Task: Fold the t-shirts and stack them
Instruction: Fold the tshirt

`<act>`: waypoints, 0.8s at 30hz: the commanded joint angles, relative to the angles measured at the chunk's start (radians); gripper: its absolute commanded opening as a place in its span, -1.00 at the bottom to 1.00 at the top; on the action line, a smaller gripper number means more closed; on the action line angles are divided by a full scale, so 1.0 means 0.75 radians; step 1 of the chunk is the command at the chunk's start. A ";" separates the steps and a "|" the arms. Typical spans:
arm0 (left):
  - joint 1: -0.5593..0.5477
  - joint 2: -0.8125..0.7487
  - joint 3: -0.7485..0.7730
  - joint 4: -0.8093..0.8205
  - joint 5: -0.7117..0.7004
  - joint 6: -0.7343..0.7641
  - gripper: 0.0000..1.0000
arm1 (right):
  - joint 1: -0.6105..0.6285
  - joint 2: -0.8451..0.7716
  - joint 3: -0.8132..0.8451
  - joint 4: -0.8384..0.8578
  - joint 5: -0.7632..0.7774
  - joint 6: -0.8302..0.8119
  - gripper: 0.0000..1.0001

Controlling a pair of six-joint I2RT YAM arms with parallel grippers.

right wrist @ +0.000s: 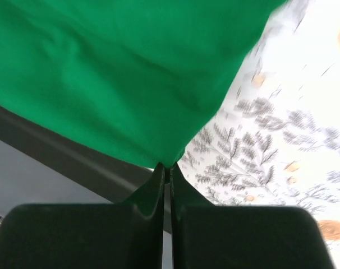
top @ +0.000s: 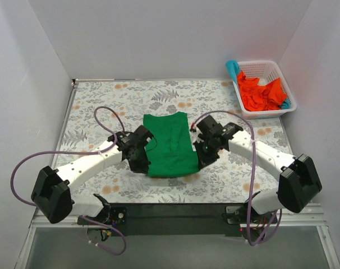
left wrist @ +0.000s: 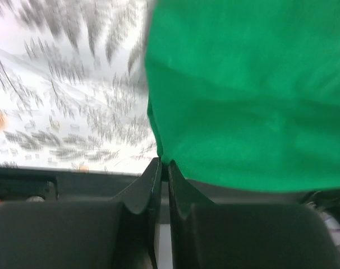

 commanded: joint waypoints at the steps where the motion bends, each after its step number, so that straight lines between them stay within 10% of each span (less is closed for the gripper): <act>1: 0.217 0.065 0.122 -0.010 -0.055 0.208 -1.00 | -0.115 0.102 0.269 -0.090 0.022 -0.129 -0.97; 24: 0.633 0.664 0.725 0.383 -0.041 0.538 -1.00 | -0.412 0.794 1.241 -0.111 -0.178 -0.287 -0.97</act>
